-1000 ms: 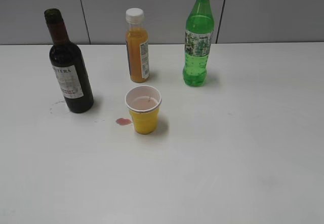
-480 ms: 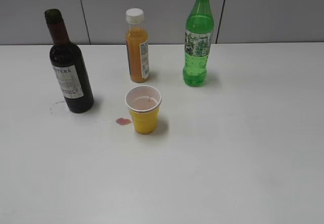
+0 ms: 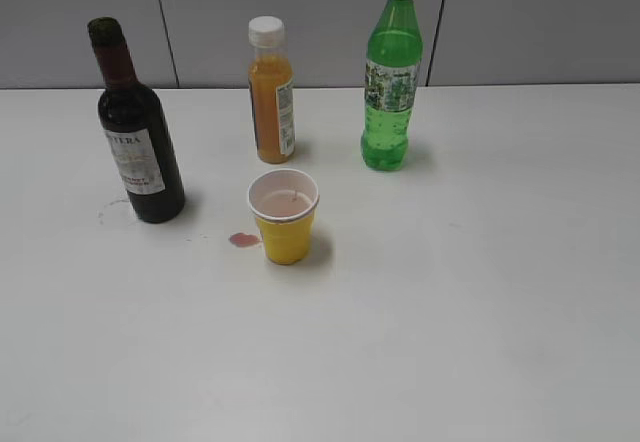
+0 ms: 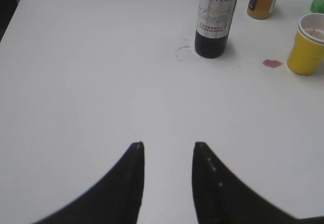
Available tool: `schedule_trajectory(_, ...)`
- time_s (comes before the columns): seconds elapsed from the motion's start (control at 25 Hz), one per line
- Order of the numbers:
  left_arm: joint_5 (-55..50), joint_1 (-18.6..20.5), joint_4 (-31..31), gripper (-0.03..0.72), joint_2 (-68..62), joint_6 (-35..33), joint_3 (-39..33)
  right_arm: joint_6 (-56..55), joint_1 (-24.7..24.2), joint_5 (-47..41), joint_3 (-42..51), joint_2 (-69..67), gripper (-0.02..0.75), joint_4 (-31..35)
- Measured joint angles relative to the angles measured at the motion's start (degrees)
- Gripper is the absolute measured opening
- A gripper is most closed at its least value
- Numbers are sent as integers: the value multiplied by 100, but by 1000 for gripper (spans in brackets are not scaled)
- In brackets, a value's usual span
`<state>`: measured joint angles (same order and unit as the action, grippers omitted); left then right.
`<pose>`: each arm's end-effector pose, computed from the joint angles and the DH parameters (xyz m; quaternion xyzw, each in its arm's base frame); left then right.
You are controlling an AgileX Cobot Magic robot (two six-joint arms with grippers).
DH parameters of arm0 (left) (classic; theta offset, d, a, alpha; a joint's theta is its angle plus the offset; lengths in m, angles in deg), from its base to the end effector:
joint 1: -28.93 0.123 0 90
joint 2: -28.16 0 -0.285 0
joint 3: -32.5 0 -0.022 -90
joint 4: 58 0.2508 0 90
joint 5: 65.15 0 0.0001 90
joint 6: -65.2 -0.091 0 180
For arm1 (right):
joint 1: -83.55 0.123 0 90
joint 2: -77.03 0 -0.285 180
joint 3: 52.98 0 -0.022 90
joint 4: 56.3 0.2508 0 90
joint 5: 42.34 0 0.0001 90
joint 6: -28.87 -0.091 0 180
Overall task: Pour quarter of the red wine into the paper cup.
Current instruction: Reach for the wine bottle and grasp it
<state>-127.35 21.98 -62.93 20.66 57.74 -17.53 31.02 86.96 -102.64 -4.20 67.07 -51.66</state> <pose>-0.0048 -0.0064 0.2684 0.1101 0.8570 -0.0407 0.5018 0.0013 0.0065 0.2772 -0.0423 0.8601 0.0460 0.5063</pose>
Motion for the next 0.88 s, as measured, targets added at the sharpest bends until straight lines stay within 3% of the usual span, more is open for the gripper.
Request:
schedule_trajectory(0.72, 0, 0, 0, 240, 0, 0, 0, 0, 0, 7, 23, 236, 562, 11)
schedule_trajectory(0.8, 0, 0, -5, 282, 0, 0, 0, 0, 0, 7, 23, 236, 562, 11)
schedule_trajectory(0.88, 0, 0, -62, 424, 0, 0, 0, 0, 0, 7, 23, 236, 562, 11)
